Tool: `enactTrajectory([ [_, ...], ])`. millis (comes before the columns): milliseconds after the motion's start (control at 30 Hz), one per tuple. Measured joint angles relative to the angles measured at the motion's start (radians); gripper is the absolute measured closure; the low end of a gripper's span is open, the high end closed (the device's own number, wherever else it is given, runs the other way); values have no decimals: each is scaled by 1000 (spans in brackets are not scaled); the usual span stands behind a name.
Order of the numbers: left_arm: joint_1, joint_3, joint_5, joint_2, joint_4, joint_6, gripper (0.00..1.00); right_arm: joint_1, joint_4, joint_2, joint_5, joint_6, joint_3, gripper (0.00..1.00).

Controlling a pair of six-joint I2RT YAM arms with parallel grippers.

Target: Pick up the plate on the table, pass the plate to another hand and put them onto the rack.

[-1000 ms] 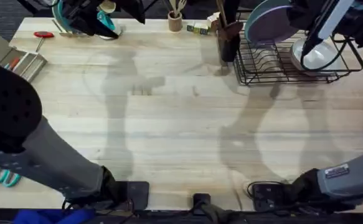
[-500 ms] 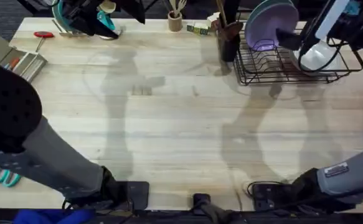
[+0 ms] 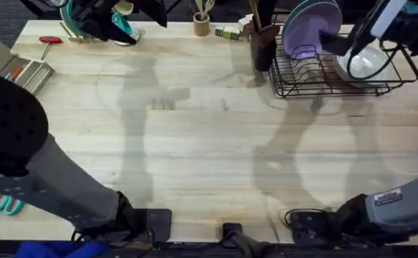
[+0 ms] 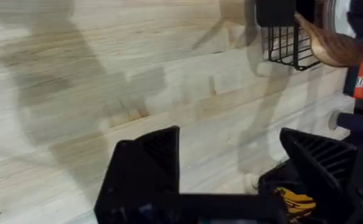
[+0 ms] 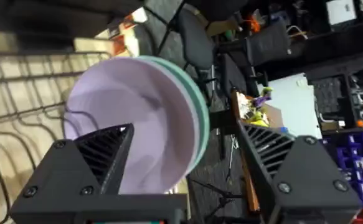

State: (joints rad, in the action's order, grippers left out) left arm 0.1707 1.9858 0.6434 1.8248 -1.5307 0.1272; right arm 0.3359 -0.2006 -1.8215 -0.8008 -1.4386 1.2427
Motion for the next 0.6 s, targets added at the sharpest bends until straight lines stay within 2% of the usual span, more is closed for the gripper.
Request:
enactTrajectory([
  [233,0,0,-2,0,0,0,7,0,34,116,0,179,0,6],
  [600,0,0,-34,0,2,0,7,0,352,337,0,621,0,6],
])
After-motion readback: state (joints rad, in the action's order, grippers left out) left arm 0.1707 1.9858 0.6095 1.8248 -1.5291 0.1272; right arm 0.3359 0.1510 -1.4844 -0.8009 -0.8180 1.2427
